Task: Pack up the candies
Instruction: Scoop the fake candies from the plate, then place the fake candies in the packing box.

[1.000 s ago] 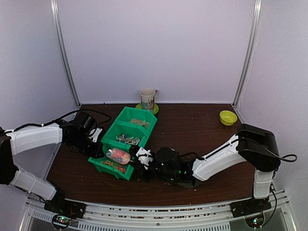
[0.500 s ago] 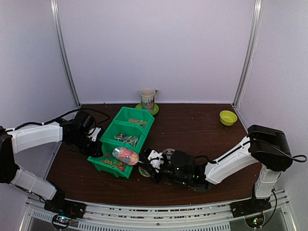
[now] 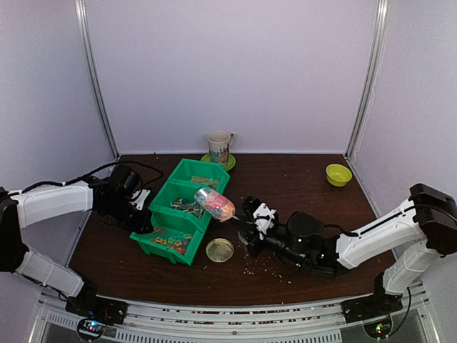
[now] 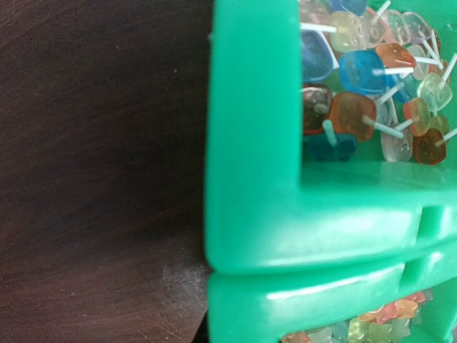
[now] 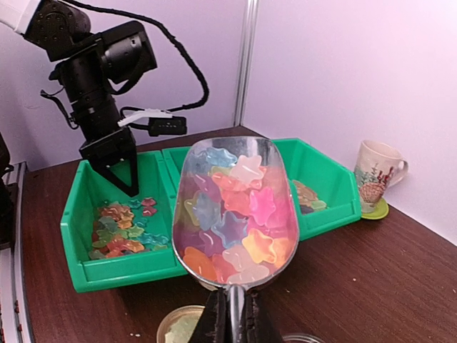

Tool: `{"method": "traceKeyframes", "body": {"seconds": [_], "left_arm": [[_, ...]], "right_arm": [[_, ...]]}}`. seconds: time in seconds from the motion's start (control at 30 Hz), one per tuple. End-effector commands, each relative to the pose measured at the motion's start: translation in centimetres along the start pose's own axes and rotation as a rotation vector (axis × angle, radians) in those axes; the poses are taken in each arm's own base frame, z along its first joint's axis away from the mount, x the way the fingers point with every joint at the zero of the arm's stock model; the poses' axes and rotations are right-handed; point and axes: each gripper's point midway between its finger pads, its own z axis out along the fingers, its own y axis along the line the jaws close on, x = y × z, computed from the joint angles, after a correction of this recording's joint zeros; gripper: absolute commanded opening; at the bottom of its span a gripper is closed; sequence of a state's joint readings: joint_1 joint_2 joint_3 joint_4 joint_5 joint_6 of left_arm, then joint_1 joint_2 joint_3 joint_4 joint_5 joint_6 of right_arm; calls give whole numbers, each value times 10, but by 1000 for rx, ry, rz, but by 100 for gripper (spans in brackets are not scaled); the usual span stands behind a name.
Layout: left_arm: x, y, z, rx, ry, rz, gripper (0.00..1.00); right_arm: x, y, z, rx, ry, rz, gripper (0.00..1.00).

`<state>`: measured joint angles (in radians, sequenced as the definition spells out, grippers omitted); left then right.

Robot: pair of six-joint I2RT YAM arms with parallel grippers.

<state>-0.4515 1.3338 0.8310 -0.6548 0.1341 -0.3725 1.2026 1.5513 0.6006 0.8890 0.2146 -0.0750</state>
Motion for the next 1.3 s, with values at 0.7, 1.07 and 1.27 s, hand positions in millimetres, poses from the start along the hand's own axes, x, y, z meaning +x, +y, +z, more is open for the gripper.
{"method": "traceKeyframes", "body": {"seconds": [0.7,1.07,1.27], "left_arm": [[-71,-31,-41,123,-274,34,0],[-71,-31,-42,121,-277,36,0],[-72,-31,-42,122,-279,36,0]], "right_arm": [[51,-70,-95,216,437,58,0],[64,-67,-102,202,548,29,0],[67,-62,-102,175,596,15,0]]}}
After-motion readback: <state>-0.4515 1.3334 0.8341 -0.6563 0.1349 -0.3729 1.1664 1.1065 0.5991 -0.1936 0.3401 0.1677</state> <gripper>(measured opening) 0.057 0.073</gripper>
